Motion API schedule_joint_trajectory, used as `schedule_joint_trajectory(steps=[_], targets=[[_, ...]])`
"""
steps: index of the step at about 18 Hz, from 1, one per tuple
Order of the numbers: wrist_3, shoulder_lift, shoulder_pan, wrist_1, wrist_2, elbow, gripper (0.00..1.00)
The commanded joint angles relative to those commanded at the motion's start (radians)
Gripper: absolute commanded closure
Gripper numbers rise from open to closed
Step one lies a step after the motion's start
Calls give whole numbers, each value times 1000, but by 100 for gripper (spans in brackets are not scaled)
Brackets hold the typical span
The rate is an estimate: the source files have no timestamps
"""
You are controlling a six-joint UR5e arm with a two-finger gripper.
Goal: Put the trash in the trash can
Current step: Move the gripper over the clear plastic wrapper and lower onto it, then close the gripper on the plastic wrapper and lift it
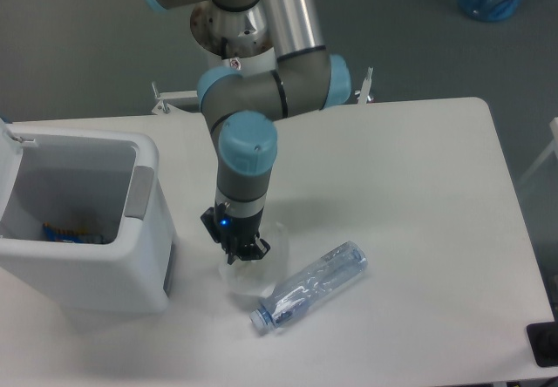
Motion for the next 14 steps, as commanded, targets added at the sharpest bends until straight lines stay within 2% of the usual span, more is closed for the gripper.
schedule_joint_trajectory(steps=[1, 3, 5, 9, 12, 14], targets=[[-5, 25, 14, -2, -29, 11, 100], [-34, 32, 32, -2, -104, 50, 100], [-142, 39, 48, 0, -169, 115, 100], [-328, 29, 60, 2, -239, 267, 100], [-409, 26, 77, 2, -278, 339, 100], [-460, 32, 81, 2, -308, 365, 100]])
